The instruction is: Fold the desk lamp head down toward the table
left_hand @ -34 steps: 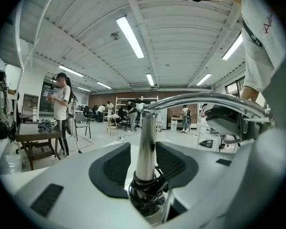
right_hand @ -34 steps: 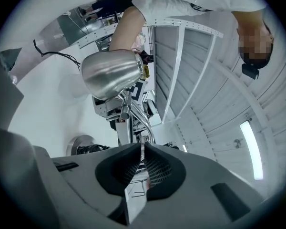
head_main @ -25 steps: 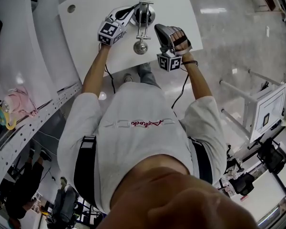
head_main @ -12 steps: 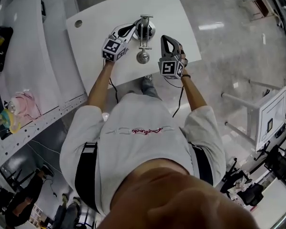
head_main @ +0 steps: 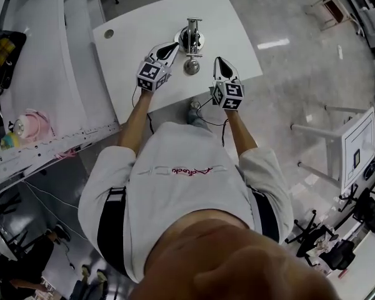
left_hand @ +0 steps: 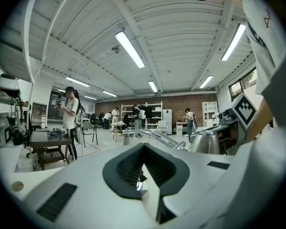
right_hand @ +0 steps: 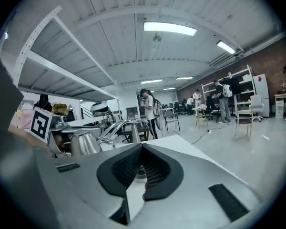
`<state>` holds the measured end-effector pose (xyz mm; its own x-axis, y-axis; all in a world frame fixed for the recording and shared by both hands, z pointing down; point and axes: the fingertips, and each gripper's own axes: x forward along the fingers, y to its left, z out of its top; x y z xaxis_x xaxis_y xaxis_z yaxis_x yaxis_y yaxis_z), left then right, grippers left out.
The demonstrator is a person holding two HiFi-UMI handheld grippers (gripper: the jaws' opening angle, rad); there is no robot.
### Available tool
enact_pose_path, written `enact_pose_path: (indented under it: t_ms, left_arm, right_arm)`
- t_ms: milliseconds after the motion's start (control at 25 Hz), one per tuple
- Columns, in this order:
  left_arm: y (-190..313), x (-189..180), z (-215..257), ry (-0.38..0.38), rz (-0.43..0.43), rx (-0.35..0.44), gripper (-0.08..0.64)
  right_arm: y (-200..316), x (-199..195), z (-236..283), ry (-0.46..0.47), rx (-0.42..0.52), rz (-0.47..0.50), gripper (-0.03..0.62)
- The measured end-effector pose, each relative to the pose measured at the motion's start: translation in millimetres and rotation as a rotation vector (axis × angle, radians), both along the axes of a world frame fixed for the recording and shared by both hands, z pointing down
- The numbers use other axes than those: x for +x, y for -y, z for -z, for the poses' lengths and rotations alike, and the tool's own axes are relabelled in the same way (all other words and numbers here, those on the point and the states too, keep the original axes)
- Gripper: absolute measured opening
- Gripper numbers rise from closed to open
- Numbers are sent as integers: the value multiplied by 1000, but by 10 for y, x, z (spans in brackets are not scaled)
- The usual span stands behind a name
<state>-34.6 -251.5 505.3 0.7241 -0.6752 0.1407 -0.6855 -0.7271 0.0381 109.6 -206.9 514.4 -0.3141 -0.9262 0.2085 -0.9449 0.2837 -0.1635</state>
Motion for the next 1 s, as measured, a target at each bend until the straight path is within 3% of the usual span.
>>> enact_pose_path:
  t_ms: [280, 560, 1000]
  left_arm:
    - [-596, -28, 63, 18, -50, 15, 25]
    - [-1029, -169, 58, -23, -40, 6, 25]
    - [-1576, -20, 94, -34, -5, -7, 25]
  right_arm:
    - [-524, -248, 104, 13, 30, -24, 15]
    - [-1000, -518, 98, -5, 33, -15, 15]
    - [-1448, -474, 197, -41, 52, 17, 17]
